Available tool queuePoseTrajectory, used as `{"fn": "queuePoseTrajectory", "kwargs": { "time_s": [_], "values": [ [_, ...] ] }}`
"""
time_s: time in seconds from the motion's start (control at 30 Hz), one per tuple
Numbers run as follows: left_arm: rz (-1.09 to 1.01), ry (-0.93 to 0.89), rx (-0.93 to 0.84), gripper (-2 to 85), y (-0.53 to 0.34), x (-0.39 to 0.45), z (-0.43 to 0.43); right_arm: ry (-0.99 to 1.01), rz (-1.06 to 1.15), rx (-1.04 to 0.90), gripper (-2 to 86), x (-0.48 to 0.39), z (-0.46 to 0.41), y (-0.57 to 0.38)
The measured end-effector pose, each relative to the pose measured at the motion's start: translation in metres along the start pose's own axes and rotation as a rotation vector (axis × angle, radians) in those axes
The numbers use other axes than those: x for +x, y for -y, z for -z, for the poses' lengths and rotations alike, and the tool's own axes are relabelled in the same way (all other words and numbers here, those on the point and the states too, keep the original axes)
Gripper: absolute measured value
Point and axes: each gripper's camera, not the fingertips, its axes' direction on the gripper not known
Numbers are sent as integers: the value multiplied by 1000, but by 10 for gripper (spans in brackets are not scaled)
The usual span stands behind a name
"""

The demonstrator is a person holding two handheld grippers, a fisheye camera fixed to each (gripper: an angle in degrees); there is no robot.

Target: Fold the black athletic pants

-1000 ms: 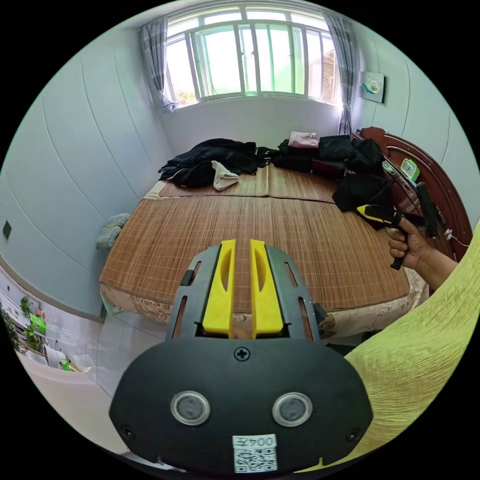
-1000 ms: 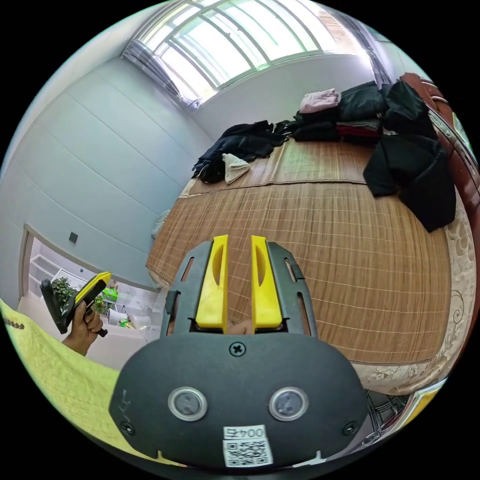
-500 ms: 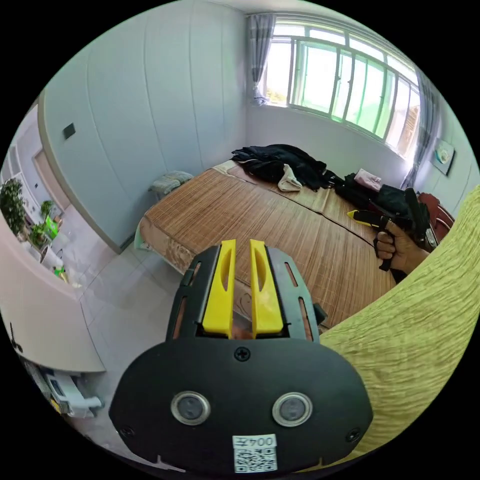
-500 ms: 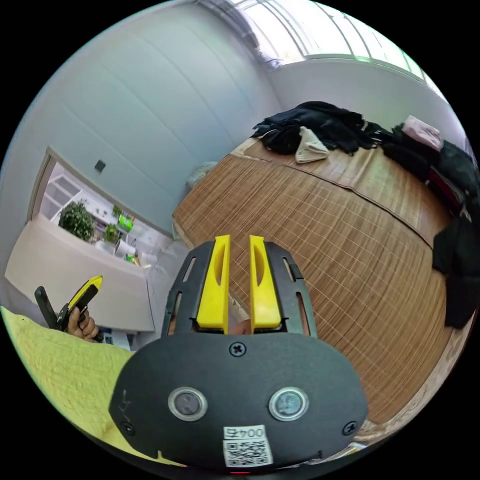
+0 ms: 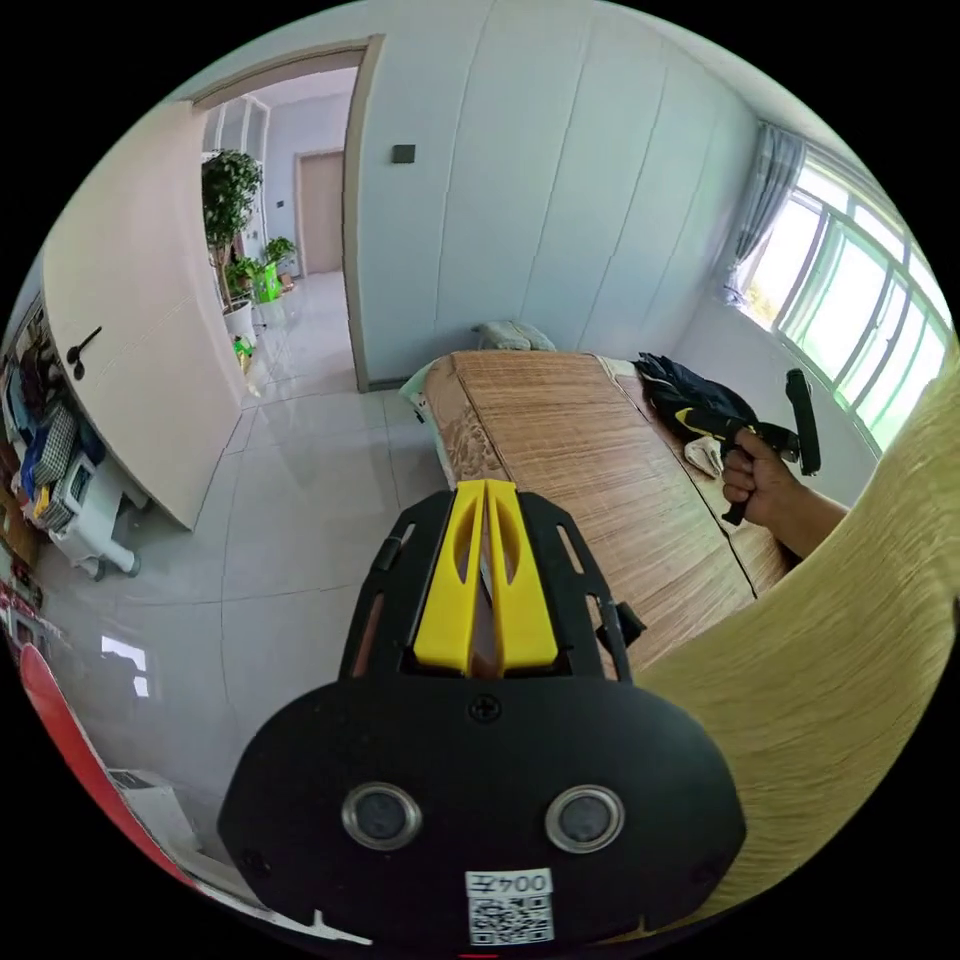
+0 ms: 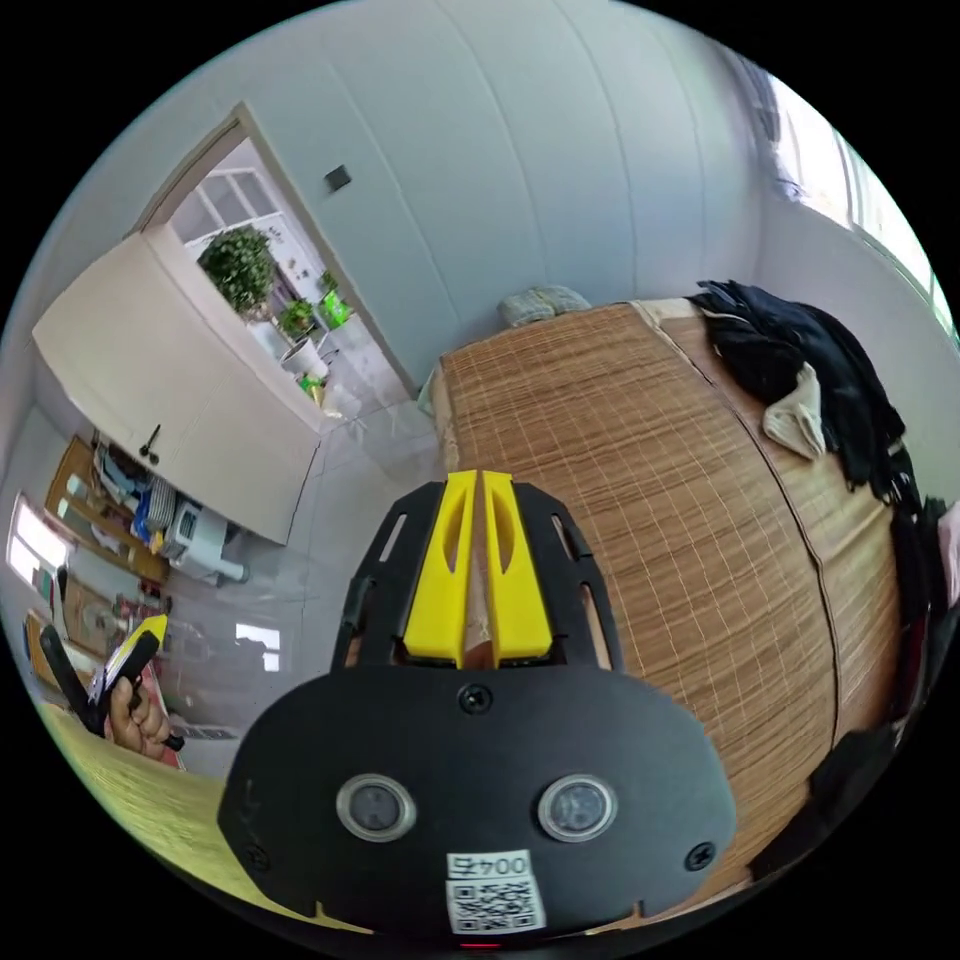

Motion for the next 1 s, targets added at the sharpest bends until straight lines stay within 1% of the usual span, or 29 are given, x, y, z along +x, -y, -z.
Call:
{"fn": "queuePoseTrajectory", "kwargs": {
  "time_s": [0.13,0.27,0.33,0.43,0.57,0.67,0.83,1.0],
  "values": [
    [70,51,50,2,-47,-18,-16,54,223,-85,32,-26,-52,-8],
    [176,137,93,2,-125,-22,-33,169,427,-122,34,-30,-105,-37],
    [214,213,105,2,-165,-6,-32,265,480,-153,39,-23,-126,-54],
    [315,364,113,2,-245,53,-11,418,552,-166,41,-3,-141,-93],
    [418,455,138,3,-315,129,42,620,551,-187,41,50,-115,-158],
    [447,503,166,3,-360,186,91,705,552,-189,41,88,-80,-198],
    [468,590,251,3,-434,271,151,773,591,-137,42,133,-27,-236],
    [464,575,382,3,-484,321,170,766,679,-56,43,163,34,-258]
  ]
}}
